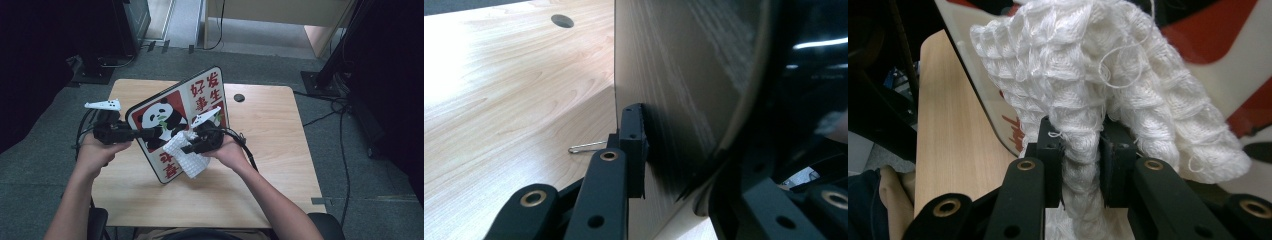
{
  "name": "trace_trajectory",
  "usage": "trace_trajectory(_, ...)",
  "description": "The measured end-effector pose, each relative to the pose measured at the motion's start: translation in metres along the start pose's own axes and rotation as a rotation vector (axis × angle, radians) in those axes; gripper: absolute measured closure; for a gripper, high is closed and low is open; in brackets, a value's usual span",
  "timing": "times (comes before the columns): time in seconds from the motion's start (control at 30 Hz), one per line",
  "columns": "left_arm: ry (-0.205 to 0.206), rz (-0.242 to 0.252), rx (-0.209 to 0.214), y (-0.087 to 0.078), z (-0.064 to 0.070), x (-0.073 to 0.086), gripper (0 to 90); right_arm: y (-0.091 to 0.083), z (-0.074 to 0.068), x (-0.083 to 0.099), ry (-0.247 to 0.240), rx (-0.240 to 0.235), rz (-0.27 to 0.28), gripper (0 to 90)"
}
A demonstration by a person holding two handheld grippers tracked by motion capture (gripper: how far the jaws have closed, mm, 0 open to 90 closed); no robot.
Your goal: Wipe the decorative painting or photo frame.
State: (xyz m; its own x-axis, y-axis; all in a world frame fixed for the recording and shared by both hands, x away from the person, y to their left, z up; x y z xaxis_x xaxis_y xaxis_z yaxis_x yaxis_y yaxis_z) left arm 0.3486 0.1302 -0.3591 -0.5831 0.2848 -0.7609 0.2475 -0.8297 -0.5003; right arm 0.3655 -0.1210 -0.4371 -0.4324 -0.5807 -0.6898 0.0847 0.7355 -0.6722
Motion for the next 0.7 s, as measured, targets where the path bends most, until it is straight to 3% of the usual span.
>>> trace_trajectory(0.7, -0.003, -0.004, 0.002, 0.001, 0.0, 0.001, 75.9, 0.024, 0.006, 0.036, 0.018, -0.011, -0.06, 75.3)
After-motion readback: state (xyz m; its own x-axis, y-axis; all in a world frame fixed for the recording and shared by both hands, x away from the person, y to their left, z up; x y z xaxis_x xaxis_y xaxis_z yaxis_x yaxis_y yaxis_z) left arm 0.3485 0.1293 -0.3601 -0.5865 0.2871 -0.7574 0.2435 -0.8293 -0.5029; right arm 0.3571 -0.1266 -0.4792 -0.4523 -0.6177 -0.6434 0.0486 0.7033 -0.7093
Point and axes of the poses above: each handheld gripper's, and its own axes: y roughly forward along the jaws, x roughly out of its underside, z roughly to its right, the point moved 3 cm from there along y, roughly forward along the jaws, and after that the axes turned 2 degrees about -y, right-handed, at the moved point
